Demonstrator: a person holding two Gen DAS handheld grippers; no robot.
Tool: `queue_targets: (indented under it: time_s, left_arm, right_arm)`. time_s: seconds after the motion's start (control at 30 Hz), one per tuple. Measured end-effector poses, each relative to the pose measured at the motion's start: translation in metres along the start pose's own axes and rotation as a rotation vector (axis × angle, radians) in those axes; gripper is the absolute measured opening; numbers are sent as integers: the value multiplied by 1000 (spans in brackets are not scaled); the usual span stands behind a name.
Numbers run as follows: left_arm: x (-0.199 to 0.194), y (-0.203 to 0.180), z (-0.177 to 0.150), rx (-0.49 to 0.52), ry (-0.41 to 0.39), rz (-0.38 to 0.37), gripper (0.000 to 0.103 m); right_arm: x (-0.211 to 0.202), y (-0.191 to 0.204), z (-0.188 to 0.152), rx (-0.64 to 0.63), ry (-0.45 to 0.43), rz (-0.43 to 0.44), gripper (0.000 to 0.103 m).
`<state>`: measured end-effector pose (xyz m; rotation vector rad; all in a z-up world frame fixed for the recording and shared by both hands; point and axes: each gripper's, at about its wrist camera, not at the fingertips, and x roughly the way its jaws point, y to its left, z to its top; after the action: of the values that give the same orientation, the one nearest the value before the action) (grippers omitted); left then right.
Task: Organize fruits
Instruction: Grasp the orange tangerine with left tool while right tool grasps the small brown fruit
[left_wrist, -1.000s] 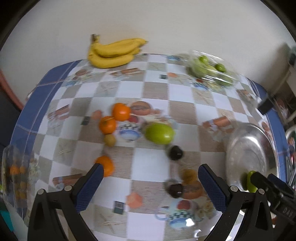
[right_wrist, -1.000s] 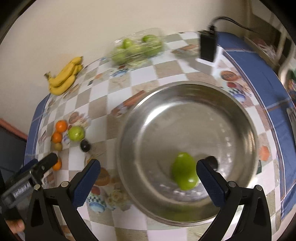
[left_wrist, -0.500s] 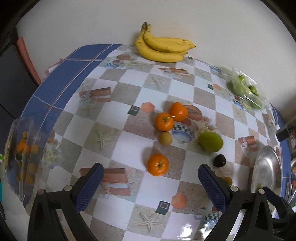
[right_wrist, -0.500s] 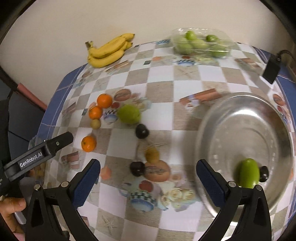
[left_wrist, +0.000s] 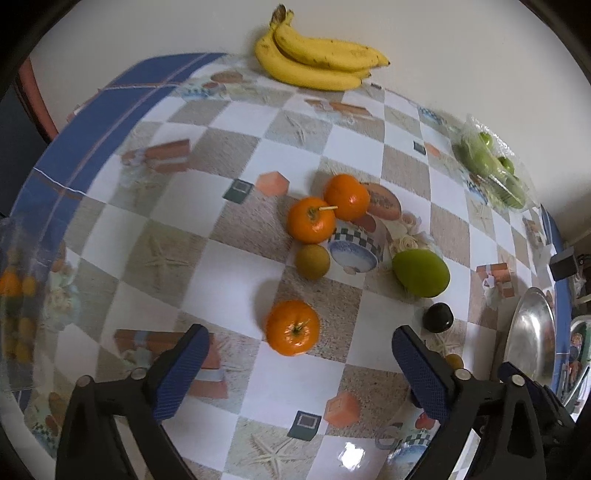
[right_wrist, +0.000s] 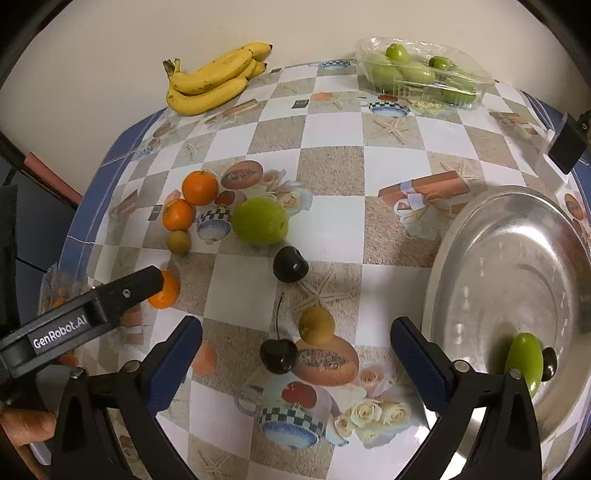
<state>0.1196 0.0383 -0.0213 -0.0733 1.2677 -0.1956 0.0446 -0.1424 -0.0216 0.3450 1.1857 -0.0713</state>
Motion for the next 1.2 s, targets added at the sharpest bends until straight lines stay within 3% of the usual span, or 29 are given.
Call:
queue_targets:
  time_s: [0.27, 0.5, 0.8, 1.0, 1.2]
  left_arm:
    - [16, -7, 3, 19, 21, 8, 86]
    - [27, -4, 6, 13, 39, 4, 67]
    - [31, 3, 9, -12, 38, 10, 41]
    - [28, 3, 7, -5, 34, 10, 38]
    - [18, 0, 9, 0, 6, 1, 38]
  right_arm:
    - [17, -5, 1, 0, 43, -14, 68]
    - [25, -7, 2, 2, 59, -30, 47]
    - [29, -11, 1, 12, 70, -39, 34]
    - [29, -13, 1, 23, 75, -33, 26]
    - [22, -13, 2, 27, 59, -18, 26]
